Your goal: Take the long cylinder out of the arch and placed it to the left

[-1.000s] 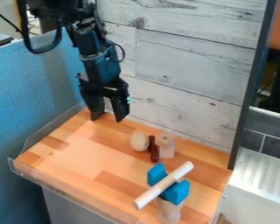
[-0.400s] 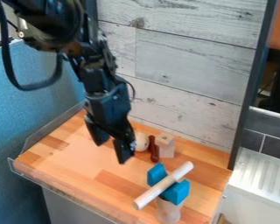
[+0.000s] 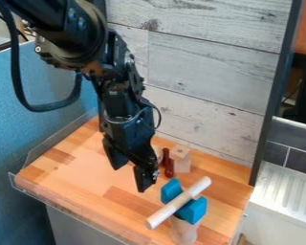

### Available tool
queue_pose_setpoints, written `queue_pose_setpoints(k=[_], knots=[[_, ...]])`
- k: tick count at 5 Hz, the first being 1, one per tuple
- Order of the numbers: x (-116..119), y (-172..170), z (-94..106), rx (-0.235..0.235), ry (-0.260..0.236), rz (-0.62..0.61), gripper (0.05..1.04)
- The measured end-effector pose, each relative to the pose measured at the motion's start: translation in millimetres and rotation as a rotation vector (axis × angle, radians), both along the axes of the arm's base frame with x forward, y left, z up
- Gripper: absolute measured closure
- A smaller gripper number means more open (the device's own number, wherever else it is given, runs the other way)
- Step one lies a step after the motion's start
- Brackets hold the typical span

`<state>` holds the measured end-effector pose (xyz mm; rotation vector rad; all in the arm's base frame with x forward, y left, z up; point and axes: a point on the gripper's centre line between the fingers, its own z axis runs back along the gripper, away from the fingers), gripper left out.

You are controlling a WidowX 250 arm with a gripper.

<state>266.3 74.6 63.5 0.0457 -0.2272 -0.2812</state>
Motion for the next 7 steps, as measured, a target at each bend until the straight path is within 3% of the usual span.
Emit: queue_pose_setpoints(k=[7], knots=[[-9, -30, -24.2, 0.027, 0.028, -0.032, 0.083]])
